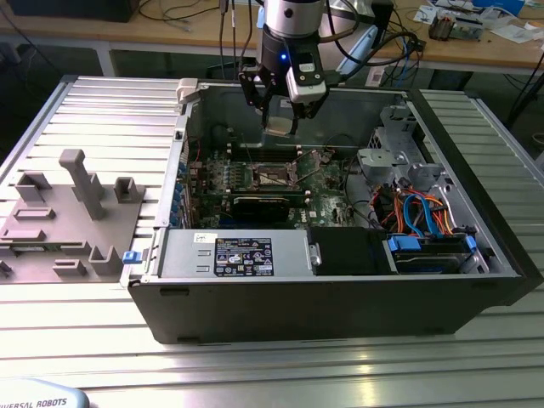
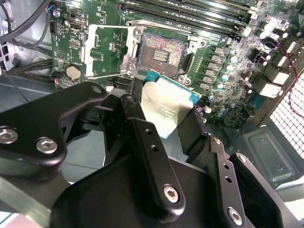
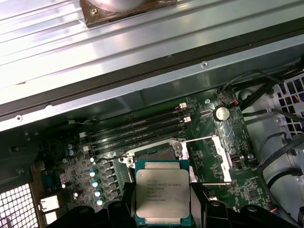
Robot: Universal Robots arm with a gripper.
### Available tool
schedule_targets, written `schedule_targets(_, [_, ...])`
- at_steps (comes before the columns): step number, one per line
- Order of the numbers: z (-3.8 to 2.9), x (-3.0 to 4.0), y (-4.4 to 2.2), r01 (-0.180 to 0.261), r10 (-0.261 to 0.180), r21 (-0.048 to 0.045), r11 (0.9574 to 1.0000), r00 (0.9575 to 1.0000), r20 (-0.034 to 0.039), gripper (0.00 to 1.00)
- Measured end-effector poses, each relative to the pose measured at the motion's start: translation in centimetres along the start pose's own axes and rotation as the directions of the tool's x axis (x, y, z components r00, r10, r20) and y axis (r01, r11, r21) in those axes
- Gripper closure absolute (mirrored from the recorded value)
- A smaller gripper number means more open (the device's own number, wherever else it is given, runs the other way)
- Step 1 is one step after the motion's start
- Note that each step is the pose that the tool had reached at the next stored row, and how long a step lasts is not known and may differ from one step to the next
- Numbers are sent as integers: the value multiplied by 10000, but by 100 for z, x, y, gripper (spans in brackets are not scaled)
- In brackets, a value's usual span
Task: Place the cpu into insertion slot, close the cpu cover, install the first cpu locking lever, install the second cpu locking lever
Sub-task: 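Place the cpu into insertion slot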
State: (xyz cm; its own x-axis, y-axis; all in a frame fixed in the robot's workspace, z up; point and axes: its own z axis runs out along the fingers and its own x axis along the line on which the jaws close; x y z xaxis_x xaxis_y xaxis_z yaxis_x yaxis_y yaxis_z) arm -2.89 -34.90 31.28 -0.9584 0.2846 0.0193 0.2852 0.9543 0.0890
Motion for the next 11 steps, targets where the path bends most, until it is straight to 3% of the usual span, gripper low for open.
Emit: schedule_targets(11, [2, 0, 0, -74, 74, -2, 10000, 10000, 7, 46])
